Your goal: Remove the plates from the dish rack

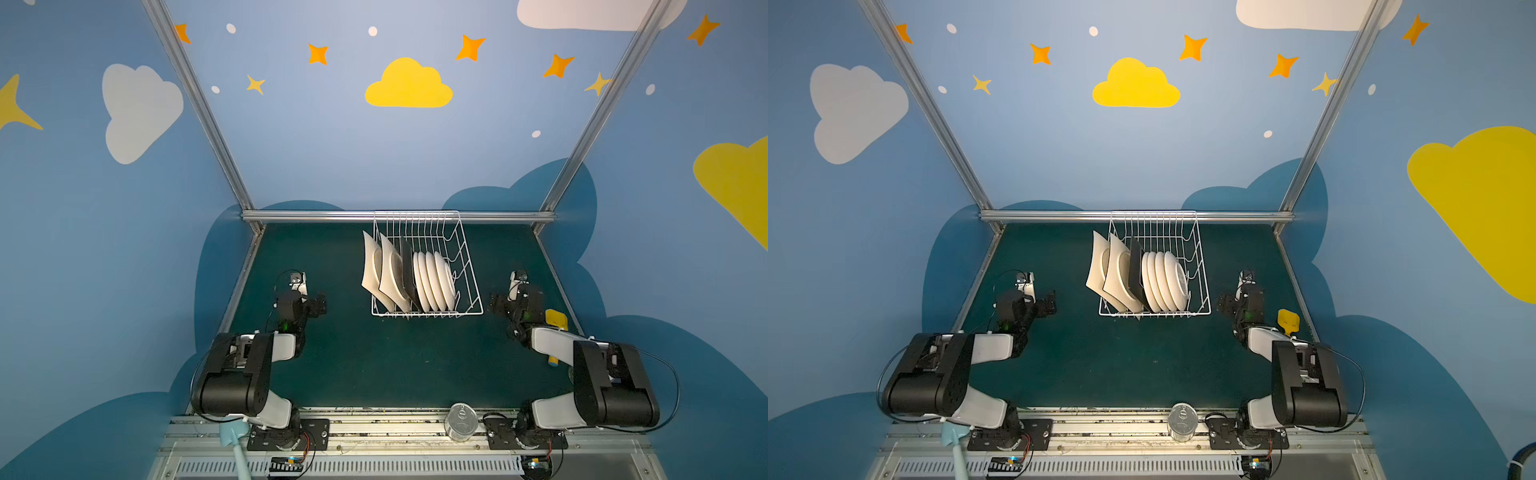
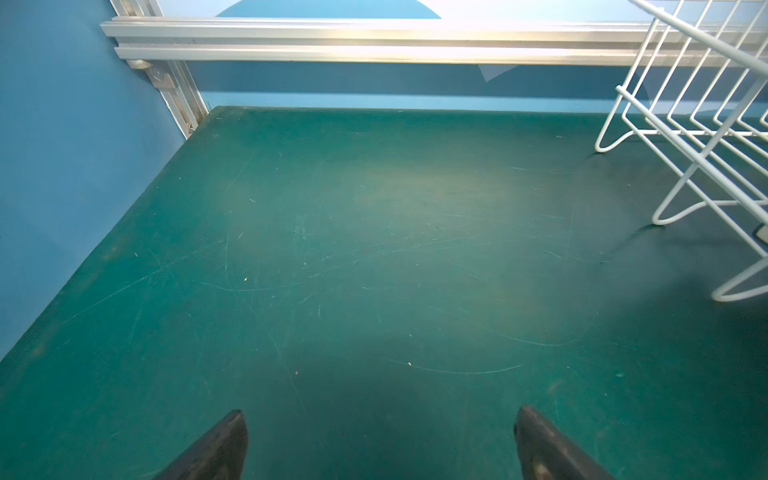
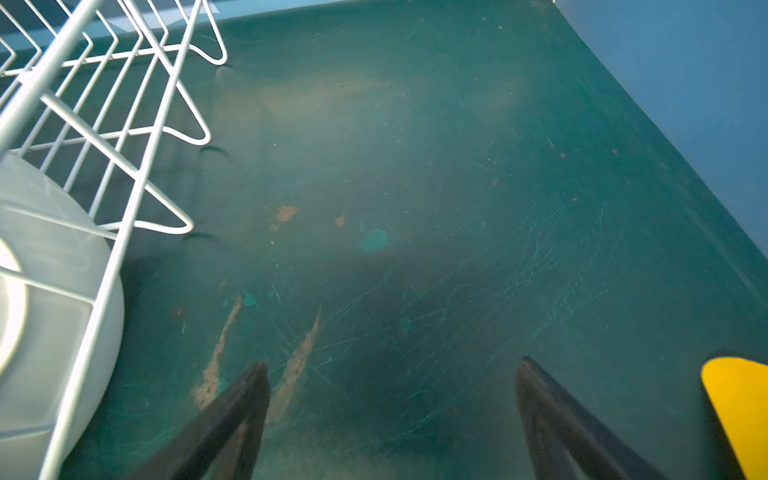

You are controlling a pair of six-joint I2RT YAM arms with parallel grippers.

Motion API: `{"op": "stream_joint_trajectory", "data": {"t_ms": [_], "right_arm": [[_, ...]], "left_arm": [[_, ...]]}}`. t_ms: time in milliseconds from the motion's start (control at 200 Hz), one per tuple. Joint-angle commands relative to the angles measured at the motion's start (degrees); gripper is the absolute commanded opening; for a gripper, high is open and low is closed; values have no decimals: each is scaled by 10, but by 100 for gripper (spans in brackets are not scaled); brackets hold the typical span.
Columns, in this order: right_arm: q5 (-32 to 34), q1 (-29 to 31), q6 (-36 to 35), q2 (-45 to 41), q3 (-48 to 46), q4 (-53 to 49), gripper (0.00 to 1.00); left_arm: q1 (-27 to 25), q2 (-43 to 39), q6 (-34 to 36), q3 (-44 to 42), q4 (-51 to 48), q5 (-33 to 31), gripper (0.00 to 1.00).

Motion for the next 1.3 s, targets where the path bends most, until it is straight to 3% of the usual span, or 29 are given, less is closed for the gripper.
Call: {"op": "stream_joint_trajectory", "data": {"t_ms": [0, 1061, 1292], "right_arm": [[2, 3, 6, 5, 14, 10, 92], [19, 8, 9, -4, 17, 1, 92], [48, 24, 3, -54, 37, -66, 92]], "left_arm": [[1, 4, -2, 8, 6, 6, 100], [0, 3, -4, 8, 8, 9, 100], [-4, -68, 13, 39, -100, 29, 100]]}}
